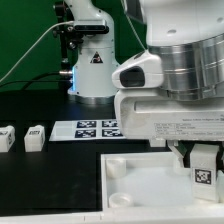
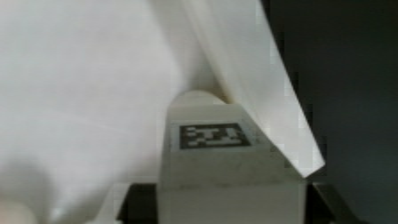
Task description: Assemble one leg
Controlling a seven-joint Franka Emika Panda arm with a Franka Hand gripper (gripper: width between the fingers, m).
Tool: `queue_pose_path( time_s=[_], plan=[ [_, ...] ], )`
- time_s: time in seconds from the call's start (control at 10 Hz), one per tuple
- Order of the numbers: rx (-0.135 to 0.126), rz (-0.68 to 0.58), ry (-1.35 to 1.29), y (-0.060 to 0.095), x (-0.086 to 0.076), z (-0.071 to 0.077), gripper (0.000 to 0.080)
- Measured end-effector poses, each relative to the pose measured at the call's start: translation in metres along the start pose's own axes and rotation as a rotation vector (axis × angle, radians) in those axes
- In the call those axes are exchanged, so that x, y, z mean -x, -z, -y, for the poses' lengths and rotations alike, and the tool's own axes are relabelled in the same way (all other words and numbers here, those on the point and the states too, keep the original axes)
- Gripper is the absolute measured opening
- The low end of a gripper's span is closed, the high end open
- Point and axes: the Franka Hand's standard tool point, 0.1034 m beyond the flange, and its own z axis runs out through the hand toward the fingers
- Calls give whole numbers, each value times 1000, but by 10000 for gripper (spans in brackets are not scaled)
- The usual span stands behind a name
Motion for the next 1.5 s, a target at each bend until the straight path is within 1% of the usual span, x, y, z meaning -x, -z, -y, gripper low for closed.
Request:
queue_pose_path(
  time_s=[0.1,0.2,0.5,0.6,0.7,0.8,0.9,1.0,1.1,1.2,1.3,1.4,1.5],
  plan=[
    [-9,8,-133,0,1,0,298],
    [3,2,-193,-1,5,1,298],
    [-1,7,-489,-2,7,3,298],
    [-14,4,-602,-3,7,4,298],
    [-39,-4,-720,-4,7,5,297],
    [-76,-18,-883,-4,9,8,297],
    [-116,-29,-958,-4,10,7,297],
    [-111,-27,-929,-5,11,7,297],
    [-110,-28,-907,-5,11,7,407],
    [-108,-31,-854,-5,11,7,542],
    [-96,-30,-794,-6,12,5,542],
    [-59,-31,-642,-6,14,4,627],
    [-23,-58,-444,-5,13,8,643]
  ],
)
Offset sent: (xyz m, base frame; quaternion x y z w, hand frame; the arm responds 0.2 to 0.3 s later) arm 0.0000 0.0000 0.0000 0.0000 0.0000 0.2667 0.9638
